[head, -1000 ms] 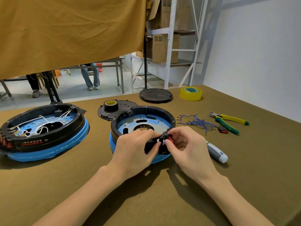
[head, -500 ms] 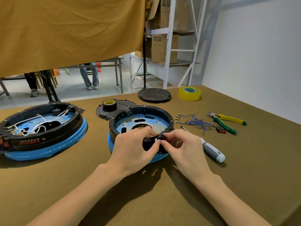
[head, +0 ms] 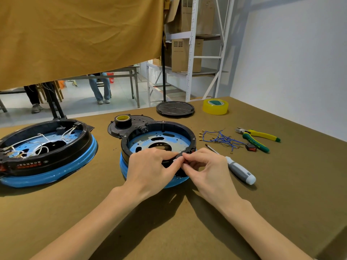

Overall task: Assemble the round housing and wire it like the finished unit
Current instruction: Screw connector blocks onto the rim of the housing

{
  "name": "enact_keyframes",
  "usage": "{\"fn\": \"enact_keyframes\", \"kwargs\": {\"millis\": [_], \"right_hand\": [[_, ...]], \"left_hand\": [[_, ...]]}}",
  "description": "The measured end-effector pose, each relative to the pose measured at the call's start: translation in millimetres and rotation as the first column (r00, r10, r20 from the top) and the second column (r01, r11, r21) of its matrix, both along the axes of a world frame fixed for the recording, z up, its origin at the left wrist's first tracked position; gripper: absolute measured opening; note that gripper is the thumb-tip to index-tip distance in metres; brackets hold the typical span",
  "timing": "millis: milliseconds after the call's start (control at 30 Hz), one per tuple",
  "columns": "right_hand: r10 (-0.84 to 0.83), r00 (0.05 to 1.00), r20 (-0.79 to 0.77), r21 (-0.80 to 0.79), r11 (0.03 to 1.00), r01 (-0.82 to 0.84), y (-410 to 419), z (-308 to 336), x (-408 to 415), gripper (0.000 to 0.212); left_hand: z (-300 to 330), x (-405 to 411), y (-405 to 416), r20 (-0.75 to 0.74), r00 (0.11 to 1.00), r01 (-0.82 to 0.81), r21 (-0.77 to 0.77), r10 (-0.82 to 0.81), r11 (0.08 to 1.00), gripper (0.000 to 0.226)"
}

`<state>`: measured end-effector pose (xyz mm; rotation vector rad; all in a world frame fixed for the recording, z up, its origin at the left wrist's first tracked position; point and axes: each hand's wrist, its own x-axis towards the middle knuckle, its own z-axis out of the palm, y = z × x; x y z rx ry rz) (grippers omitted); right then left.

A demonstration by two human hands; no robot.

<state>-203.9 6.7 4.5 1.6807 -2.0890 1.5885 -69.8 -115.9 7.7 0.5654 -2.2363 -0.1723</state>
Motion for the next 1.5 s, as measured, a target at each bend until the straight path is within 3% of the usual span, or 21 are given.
{"fn": "enact_keyframes", "kwargs": {"millis": [367, 467, 567, 767, 967, 1167, 1500], "right_hand": [[0.013, 0.998, 0.067, 0.028, 0.999, -0.015, 0, -1, 0, 0.032], [-0.069, 0.998, 0.011, 0.04, 0.997, 0.068, -1, -2, 2, 0.031], [-0.104, 0.987, -0.12, 0.132, 0.984, 0.119, -3, -3, 2, 0.011], [-0.05, 0.961, -0.272, 0.213, 0.971, 0.111, -2, -2, 2, 0.017], [-0.038, 0.931, -0.362, 0.251, 0.958, 0.137, -2, 1, 3, 0.021], [-0.043, 0.905, -0.424, 0.254, 0.953, 0.165, -1, 5, 4, 0.024], [-0.064, 0.927, -0.37, 0.25, 0.954, 0.165, -1, 1, 7, 0.024]], "left_hand": [[6, -1, 2, 0.066, 0.997, -0.043, 0.053, 0.04, 0.998, 0.037], [9, -1, 1, 0.127, 0.991, -0.054, 0.1, 0.041, 0.994, 0.033], [10, -4, -2, 0.149, 0.987, -0.07, 0.073, 0.058, 0.995, 0.033], [11, -8, -5, 0.217, 0.976, -0.03, 0.022, 0.025, 0.999, 0.059], [5, -14, 8, 0.067, 0.99, -0.121, 0.013, 0.12, 0.993, 0.068], [2, -14, 7, 0.059, 0.994, -0.09, 0.034, 0.088, 0.995, 0.058], [5, -11, 7, 0.061, 0.996, -0.057, 0.0, 0.057, 0.998, 0.052]]}}
